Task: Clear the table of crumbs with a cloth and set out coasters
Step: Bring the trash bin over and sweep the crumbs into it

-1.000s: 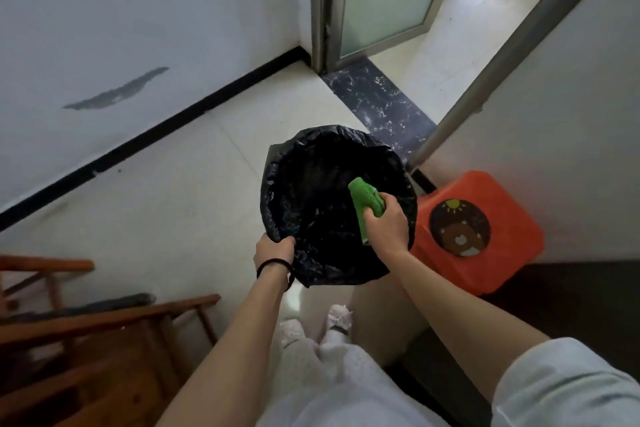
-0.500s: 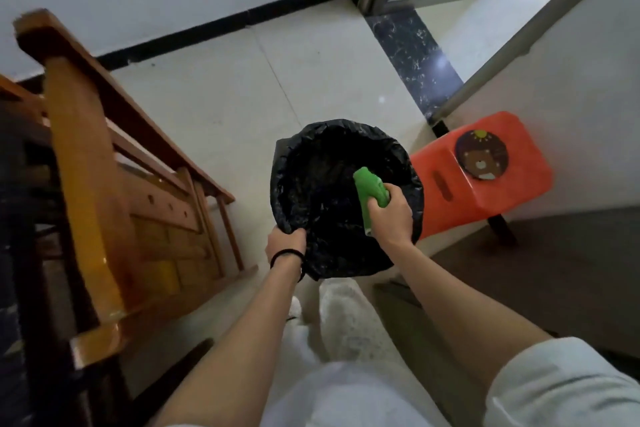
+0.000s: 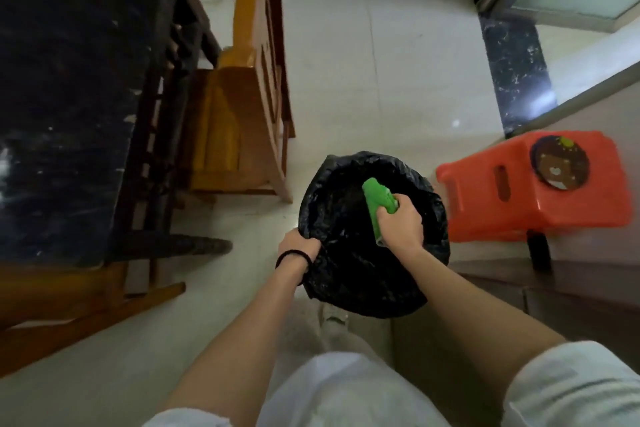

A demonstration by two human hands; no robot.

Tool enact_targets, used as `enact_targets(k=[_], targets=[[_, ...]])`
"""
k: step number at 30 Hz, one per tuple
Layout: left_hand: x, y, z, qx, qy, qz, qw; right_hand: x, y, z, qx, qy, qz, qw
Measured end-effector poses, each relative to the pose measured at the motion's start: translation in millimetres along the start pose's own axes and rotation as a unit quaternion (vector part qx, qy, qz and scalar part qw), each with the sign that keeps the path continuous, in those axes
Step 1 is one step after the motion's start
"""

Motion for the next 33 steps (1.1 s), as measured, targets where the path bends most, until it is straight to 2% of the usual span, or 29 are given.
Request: enact_targets(k=[7, 11, 19, 25, 29, 33], targets=[[-70, -115, 27, -0.064, 0.060, 0.140, 0.986, 61, -30, 67, -0.116, -0.084, 0.055, 0.988], [-117, -172, 38, -0.100, 0.096, 0.245, 0.960, 98, -70, 104, -0.199, -0.124, 0.104, 0.967], [-213, -266, 53, -0.153, 0.135, 0.373, 0.905, 187, -148, 193, -0.316, -0.192, 0.178, 0.912], [-276, -321, 50, -0.170, 0.168, 0.392, 0.888, 245, -189, 243, -0.344, -0.212, 0.214, 0.889], [-306, -343, 46, -0.169, 0.213, 0.399, 0.876, 263, -213, 261, -0.375, -0.185, 0.228, 0.879], [-326, -349, 48, -0.156, 0.266, 0.399, 0.864, 271, -241, 273, -0.410, -0.169, 0.192, 0.875]])
Point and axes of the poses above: each hand's wrist, its own z-axis away from the middle knuckle, its own x-axis out of the palm, y = z × x, the point moved 5 cm from there along -z, towards the middle knuckle, and after that the axes turned 13 degrees about z, right-handed, at the moved point
